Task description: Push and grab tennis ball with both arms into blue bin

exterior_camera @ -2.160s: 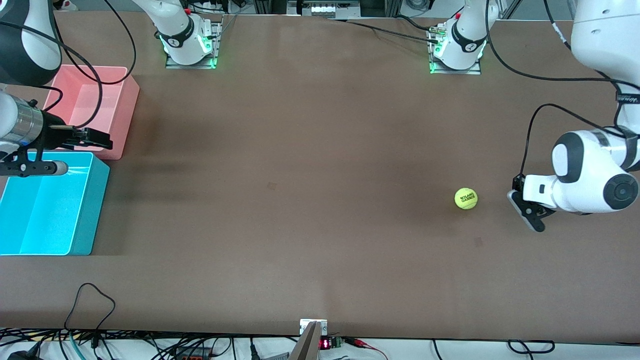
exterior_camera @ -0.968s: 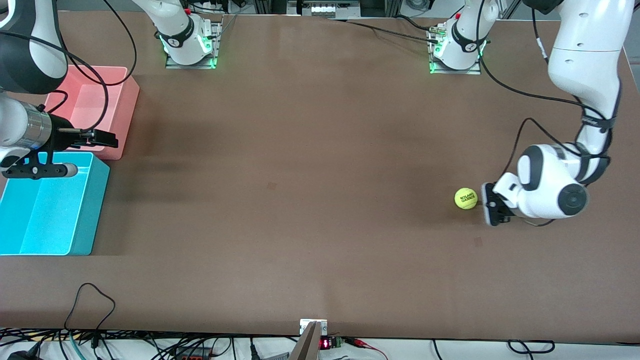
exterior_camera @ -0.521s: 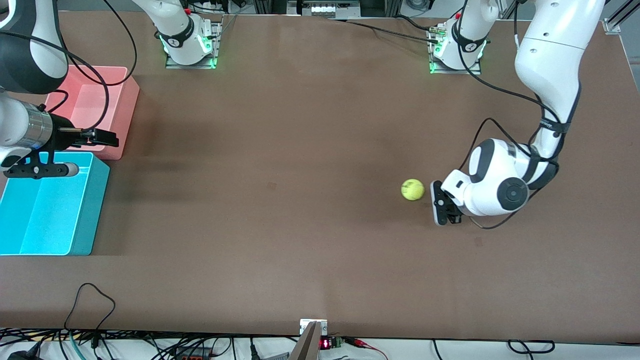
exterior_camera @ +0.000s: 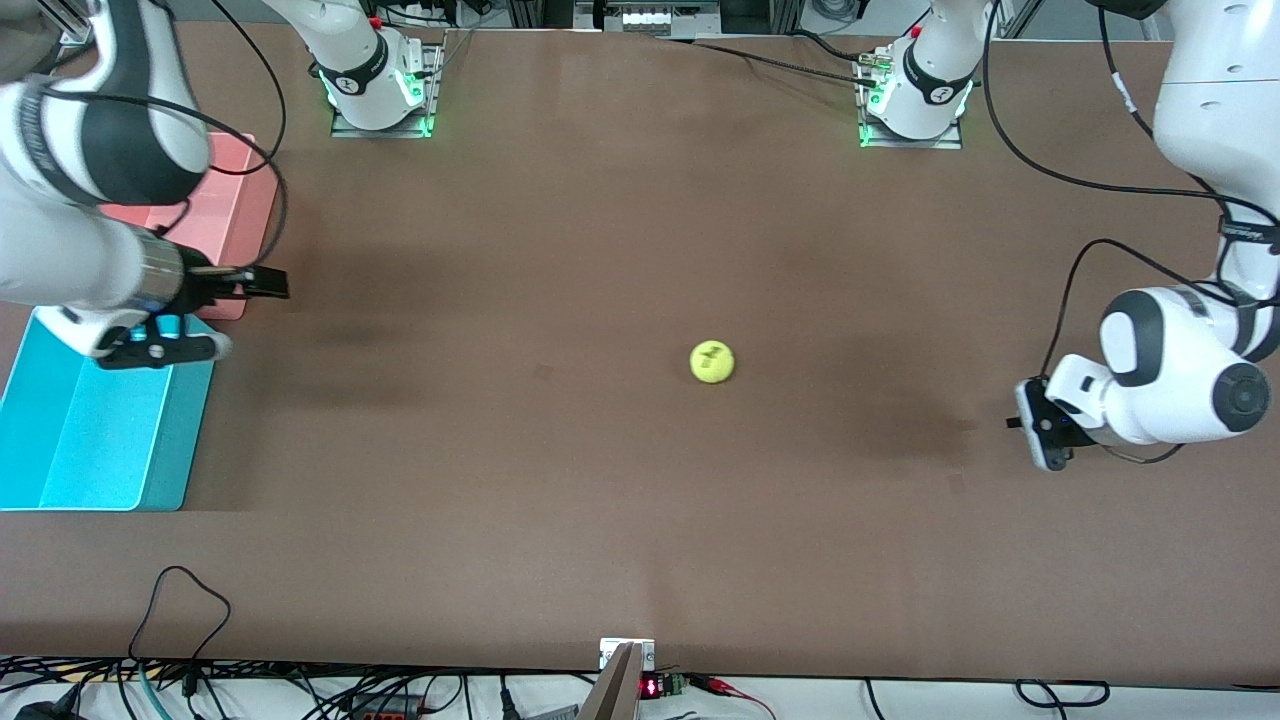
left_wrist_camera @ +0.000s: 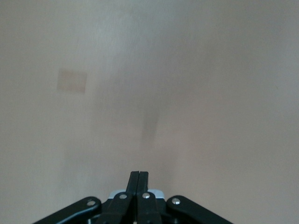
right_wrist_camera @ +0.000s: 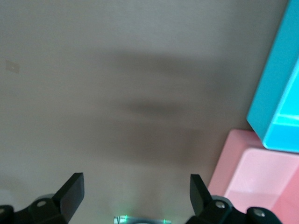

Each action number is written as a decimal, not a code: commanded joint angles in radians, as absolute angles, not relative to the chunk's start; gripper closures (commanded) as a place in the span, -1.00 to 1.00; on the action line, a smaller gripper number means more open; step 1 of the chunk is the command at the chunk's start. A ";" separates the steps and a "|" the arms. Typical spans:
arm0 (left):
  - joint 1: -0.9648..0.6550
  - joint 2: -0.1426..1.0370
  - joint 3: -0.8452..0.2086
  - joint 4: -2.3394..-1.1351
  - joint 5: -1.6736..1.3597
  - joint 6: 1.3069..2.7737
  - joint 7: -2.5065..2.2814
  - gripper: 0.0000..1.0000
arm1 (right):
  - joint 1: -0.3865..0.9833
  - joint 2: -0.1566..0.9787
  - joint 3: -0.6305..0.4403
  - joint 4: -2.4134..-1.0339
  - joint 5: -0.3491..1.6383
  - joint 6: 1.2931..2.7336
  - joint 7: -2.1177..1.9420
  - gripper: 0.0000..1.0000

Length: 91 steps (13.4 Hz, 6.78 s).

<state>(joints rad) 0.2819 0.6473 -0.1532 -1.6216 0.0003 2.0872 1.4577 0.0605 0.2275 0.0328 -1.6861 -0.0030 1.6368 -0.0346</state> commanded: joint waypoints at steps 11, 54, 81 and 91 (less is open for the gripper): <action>0.120 0.598 -0.156 -1.396 0.021 1.703 1.174 1.00 | 0.121 0.051 0.106 -2.385 0.018 2.167 -0.037 -1.00; 0.023 -0.025 -0.049 -1.718 -0.002 1.715 -0.020 -1.00 | 0.345 0.518 0.213 -2.121 -0.009 2.786 -0.218 -0.96; 0.018 0.005 -0.063 -1.672 -0.002 1.695 -0.032 -1.00 | -0.070 0.204 -0.190 -1.964 -0.067 2.109 -0.377 1.00; 0.011 0.008 -0.063 -1.655 -0.002 1.698 -0.025 -1.00 | -0.163 0.382 -0.305 -1.930 -0.138 2.293 -0.462 1.00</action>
